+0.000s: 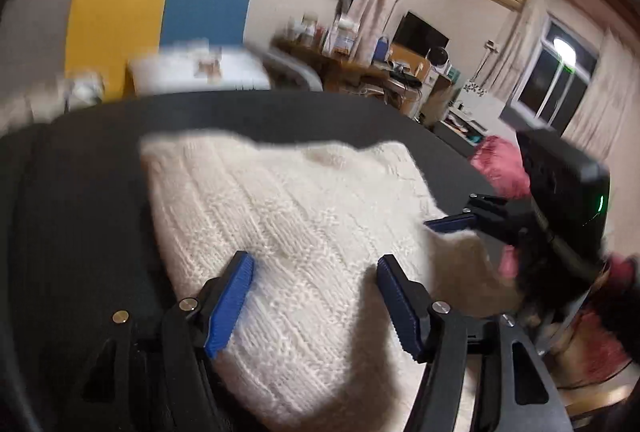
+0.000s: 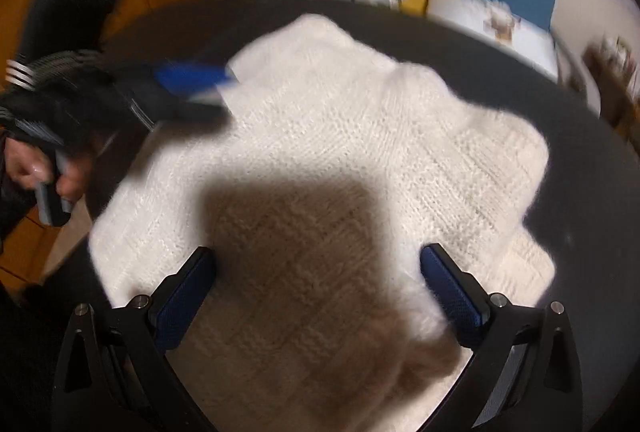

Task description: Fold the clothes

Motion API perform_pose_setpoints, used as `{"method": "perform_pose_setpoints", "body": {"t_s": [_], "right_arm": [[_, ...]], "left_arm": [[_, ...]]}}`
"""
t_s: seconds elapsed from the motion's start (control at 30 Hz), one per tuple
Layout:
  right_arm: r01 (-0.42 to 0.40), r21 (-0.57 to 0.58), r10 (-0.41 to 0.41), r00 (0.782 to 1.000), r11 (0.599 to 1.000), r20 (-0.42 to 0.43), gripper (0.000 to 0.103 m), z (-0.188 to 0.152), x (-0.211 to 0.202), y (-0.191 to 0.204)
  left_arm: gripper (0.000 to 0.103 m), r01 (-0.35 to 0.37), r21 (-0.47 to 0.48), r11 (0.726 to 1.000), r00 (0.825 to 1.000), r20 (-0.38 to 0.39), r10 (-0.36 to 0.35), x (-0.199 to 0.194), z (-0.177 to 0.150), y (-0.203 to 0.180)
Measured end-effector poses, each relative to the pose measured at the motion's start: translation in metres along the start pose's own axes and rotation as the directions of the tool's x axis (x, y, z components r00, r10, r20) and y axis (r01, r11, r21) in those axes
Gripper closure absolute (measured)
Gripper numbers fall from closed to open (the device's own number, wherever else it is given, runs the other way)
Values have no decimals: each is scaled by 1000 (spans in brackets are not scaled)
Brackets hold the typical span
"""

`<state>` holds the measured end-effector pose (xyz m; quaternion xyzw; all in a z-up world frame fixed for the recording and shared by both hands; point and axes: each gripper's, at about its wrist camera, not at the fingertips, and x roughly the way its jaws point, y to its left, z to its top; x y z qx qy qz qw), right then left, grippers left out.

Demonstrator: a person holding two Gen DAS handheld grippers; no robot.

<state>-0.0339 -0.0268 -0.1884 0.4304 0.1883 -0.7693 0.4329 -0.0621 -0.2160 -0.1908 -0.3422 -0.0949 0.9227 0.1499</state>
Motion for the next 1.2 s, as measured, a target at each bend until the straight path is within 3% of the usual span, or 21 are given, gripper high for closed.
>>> {"method": "perform_pose_setpoints", "body": {"t_s": [0.07,0.17,0.23,0.27,0.37,0.5,0.57,0.63,0.7,0.8,0.9,1.0,1.13,1.2], "right_arm": [[-25,19,24,998,999,62,1,-10,-4,-6],[-54,38,50,993,998,105,0,-15,-10,-12],[-133,99,118,983,986,140,0,-13,-22,-21],[-172,128,151,976,977,159,0,-13,-28,-25],[-334,261,262,925,906,274,0,-23,-52,-53],[-436,341,331,886,833,326,0,-43,-62,-79],[-453,367,342,880,813,330,0,-48,-58,-86],[-437,405,329,892,803,311,0,-54,-50,-90],[-437,485,356,899,758,254,0,-57,-29,-99],[-484,553,374,875,678,307,0,-62,-24,-109],[-472,509,356,880,719,314,0,-65,-26,-102],[-396,429,301,913,812,274,0,-63,-30,-81],[-361,400,270,925,842,268,0,-61,-30,-75],[-358,416,257,925,836,279,7,-59,-30,-79]], "left_arm": [[37,22,0,1000,1000,1,-22,-6,7,-4],[37,125,-123,985,990,73,-116,-27,21,19],[37,130,-240,962,989,95,-110,-37,24,46],[37,111,-279,954,992,84,-91,-38,24,57],[37,61,-397,916,998,41,-49,-35,18,87],[37,42,-347,937,998,59,-23,-34,20,71],[37,32,-322,946,998,68,-11,-34,21,64],[37,22,-293,956,997,77,1,-34,22,56],[37,10,-190,982,998,66,2,-30,30,34],[37,-28,-55,998,999,-20,27,-9,32,6],[36,-55,-17,998,997,-47,54,0,32,-6],[36,-64,-20,998,997,-52,63,0,32,-10],[36,-92,-1,996,993,-70,91,0,34,-11],[36,-100,8,995,993,-63,100,-1,39,-13]]}}
